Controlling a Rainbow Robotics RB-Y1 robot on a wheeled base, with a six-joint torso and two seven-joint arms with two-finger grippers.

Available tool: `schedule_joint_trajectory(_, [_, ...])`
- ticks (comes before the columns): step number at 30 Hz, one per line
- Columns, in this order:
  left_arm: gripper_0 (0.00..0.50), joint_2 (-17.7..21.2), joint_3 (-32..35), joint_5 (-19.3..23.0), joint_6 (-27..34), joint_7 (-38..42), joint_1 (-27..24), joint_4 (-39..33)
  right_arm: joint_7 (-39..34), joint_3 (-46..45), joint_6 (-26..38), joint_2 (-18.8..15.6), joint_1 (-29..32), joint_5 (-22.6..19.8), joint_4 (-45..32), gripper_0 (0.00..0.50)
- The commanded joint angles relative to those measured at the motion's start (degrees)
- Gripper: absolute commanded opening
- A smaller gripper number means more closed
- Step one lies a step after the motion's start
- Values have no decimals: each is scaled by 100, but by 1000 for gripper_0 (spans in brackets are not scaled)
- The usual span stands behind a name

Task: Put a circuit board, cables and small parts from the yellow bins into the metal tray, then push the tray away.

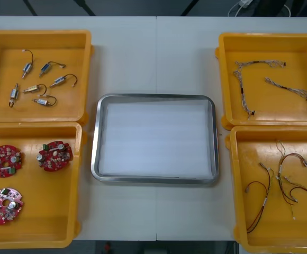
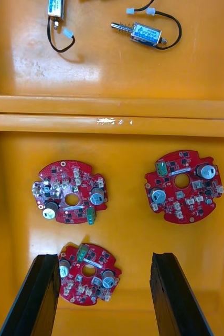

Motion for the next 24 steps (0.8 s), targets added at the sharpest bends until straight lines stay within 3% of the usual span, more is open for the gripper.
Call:
schedule_joint_trajectory(1, [500, 206, -132, -13, -283, -287, 125, 275, 483, -173, -513, 14, 538, 172, -124, 500])
schedule_joint_trajectory(15, [500, 215, -483, 75, -749, -375, 125, 697, 1898, 223, -1629, 14, 731, 137, 975, 500])
schedule_joint_trajectory(24, [500, 206, -598, 92, -837, -419, 125, 820, 2083, 697, -2122, 14, 731, 295, 1177, 500])
